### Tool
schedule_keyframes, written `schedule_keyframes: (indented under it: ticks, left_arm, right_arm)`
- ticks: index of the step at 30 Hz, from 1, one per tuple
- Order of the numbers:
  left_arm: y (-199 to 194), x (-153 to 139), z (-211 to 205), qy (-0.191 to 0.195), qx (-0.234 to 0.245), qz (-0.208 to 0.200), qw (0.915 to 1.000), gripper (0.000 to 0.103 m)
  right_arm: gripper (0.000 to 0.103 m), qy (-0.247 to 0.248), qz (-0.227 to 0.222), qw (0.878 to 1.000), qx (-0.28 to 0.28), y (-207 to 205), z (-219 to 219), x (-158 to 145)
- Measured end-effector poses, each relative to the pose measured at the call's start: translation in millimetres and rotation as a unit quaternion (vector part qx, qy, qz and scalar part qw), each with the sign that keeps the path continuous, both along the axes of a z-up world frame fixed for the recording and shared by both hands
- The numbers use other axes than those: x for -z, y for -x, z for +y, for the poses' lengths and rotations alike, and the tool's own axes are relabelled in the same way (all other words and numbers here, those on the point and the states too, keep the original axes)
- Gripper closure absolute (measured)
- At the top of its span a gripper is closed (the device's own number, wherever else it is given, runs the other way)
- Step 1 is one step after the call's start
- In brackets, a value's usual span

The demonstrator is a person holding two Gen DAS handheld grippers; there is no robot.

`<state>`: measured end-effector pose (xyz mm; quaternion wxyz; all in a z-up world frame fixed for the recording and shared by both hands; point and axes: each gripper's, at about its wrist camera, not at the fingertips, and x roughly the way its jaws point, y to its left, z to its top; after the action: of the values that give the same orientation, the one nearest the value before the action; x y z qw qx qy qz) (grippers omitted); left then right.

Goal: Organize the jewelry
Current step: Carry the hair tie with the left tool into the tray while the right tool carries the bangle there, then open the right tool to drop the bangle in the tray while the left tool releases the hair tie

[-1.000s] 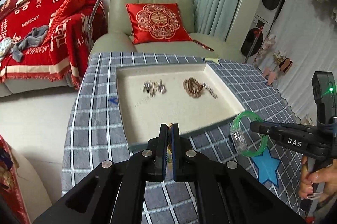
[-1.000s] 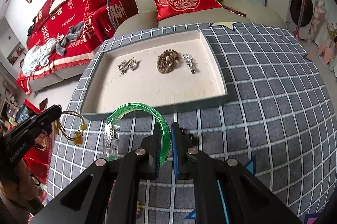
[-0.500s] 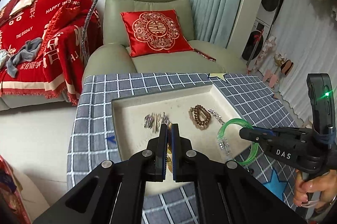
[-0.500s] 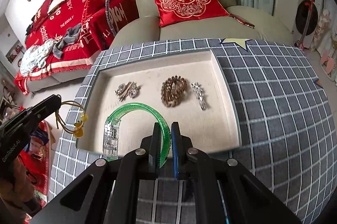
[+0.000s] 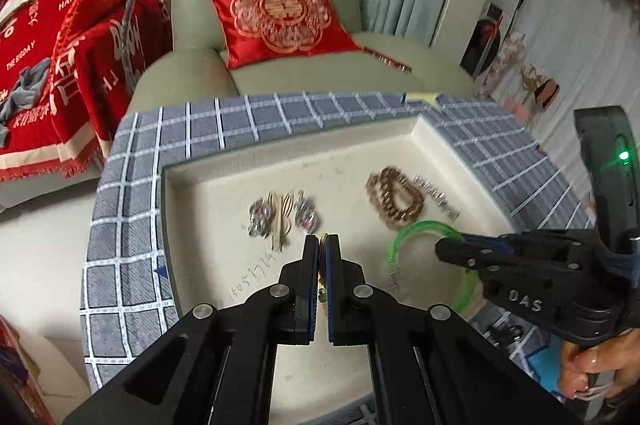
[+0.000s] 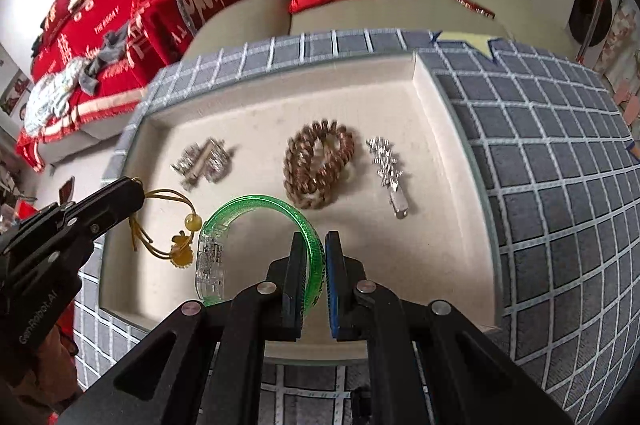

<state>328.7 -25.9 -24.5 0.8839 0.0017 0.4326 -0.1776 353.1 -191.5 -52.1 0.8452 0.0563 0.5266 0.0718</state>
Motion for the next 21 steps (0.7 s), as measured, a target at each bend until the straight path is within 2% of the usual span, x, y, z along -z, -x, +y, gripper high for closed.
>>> schedule_keyframes:
  ticks: [5,10,21]
  left_arm:
    - [-13,22,3,-0.037,-0.013,0.038,0.9985,0.085]
    - [-24,37,5,-0.058,-0.032,0.055,0.9963,0.085]
    - [-44,42,-11,-0.122,-0.059,0.018,0.9907,0.085]
  right_arm:
    - [0.093,0.012,0.021,1.000,-0.004,-7,0,14]
    - [0.093,0.023,0.017,1.000,0.002,-17,-2,15]
    - [0.093,0.070,-0.017,0.997,0.031,-39,-12,14]
